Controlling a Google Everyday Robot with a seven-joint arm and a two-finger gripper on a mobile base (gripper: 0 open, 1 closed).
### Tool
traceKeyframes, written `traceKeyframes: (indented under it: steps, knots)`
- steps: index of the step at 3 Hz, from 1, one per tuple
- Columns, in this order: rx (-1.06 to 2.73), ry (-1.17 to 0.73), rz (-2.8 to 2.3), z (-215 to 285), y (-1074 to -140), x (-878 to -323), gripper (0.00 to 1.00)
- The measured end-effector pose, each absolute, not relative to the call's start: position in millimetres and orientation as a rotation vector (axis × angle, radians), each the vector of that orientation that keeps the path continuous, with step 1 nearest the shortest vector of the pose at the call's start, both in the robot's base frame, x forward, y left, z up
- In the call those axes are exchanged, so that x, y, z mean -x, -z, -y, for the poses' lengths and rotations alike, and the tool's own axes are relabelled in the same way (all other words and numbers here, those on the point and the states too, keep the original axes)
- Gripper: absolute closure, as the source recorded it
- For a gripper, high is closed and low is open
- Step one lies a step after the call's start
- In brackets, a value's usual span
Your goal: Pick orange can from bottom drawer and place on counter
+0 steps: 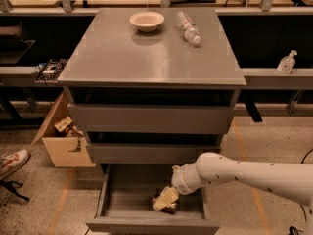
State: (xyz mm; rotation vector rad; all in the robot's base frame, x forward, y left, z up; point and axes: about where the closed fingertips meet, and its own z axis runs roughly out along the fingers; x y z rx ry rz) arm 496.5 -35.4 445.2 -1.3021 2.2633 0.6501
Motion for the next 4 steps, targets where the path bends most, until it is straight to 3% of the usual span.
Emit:
traceKeyframes:
  steps: [1,2,4]
  knots:
    - [1.217,-0.754,-2.234,26,-398,-522,0.0]
    - [1.165,-0.838,-2.263,17,-354,-514,0.0]
    - [1.152,-0.826,-2.261,15,-334,-522,0.0]
